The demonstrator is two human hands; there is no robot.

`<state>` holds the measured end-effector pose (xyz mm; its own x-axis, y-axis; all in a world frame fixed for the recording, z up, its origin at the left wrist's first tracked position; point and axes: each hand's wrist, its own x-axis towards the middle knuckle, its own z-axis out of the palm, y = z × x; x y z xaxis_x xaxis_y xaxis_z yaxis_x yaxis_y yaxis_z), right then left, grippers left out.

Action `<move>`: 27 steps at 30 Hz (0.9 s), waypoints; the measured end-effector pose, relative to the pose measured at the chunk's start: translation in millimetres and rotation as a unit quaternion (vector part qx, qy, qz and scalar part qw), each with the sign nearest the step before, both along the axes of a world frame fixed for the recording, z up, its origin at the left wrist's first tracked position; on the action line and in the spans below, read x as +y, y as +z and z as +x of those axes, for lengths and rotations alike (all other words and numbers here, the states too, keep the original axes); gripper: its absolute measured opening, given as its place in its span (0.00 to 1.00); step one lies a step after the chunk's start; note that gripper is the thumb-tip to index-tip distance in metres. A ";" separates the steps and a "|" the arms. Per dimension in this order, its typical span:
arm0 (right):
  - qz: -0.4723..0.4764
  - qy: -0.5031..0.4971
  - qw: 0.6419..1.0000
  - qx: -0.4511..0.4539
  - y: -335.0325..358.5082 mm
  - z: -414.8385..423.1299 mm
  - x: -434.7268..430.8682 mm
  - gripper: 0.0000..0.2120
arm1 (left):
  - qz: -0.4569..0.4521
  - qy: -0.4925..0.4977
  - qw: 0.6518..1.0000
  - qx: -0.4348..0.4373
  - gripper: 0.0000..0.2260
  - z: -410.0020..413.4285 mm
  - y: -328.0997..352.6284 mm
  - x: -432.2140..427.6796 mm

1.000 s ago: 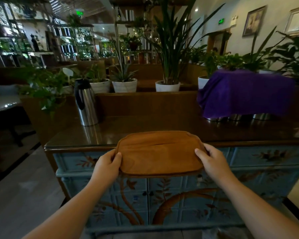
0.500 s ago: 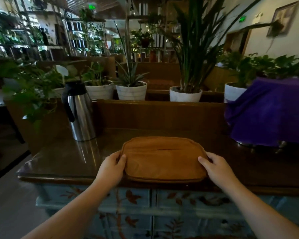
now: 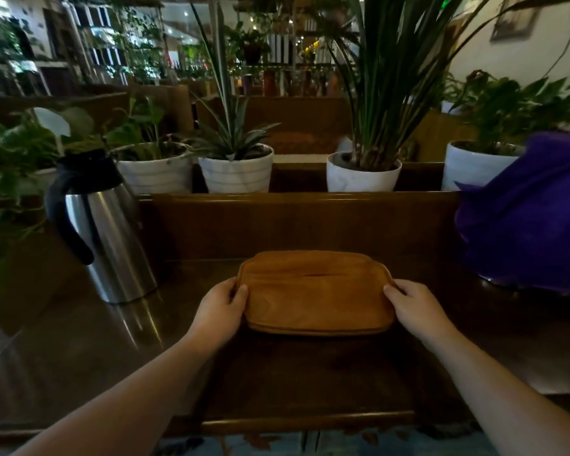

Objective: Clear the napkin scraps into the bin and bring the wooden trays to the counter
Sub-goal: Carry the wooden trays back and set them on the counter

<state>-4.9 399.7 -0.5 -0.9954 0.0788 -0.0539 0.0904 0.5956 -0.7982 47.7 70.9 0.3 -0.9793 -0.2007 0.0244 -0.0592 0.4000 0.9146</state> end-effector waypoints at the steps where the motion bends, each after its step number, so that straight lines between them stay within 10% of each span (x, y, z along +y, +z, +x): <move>1: 0.010 -0.004 1.000 -0.002 -1.3 -7.2 3.2 0.09 | 0.001 0.000 1.000 -0.009 0.07 -9.2 -2.1 2.8; 27: 0.164 0.075 0.983 -0.026 -12.4 -81.3 25.0 0.15 | -0.214 0.031 0.967 -0.137 0.12 -70.7 -15.4 22.9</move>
